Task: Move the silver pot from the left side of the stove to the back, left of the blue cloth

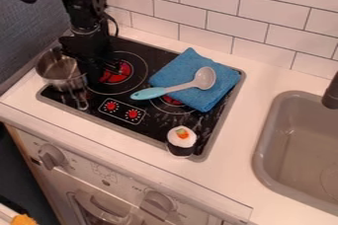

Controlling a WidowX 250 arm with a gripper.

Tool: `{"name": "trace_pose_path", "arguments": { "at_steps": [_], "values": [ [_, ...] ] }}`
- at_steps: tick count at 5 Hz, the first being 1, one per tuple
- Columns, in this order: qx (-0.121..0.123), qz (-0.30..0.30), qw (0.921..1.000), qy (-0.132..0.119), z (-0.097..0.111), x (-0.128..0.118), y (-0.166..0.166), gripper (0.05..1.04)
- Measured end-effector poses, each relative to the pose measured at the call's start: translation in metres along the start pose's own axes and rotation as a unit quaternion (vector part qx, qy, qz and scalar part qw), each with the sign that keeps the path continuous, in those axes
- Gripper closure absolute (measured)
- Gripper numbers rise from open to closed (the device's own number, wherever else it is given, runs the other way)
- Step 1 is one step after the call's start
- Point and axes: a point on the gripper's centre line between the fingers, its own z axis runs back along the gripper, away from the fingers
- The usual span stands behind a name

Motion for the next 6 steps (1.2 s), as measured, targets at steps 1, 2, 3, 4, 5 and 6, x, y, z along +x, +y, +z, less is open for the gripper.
{"name": "trace_pose_path", "arguments": {
  "at_steps": [1,2,3,4,5,6],
  "values": [
    [-0.001,-0.038,0.9993,0.0,0.015,0.005,-0.008,1.002],
    [0.013,-0.063,0.9973,-0.036,0.044,0.018,-0.014,1.005],
    [0.013,-0.104,0.9927,-0.06,0.065,0.04,-0.034,1.005],
    [0.013,-0.135,0.9874,-0.082,0.08,0.057,-0.049,1.005],
    [0.012,-0.159,0.984,-0.08,0.077,0.075,-0.062,1.005],
    [0.003,-0.175,0.9823,-0.065,0.055,0.089,-0.07,1.005]
  ]
}}
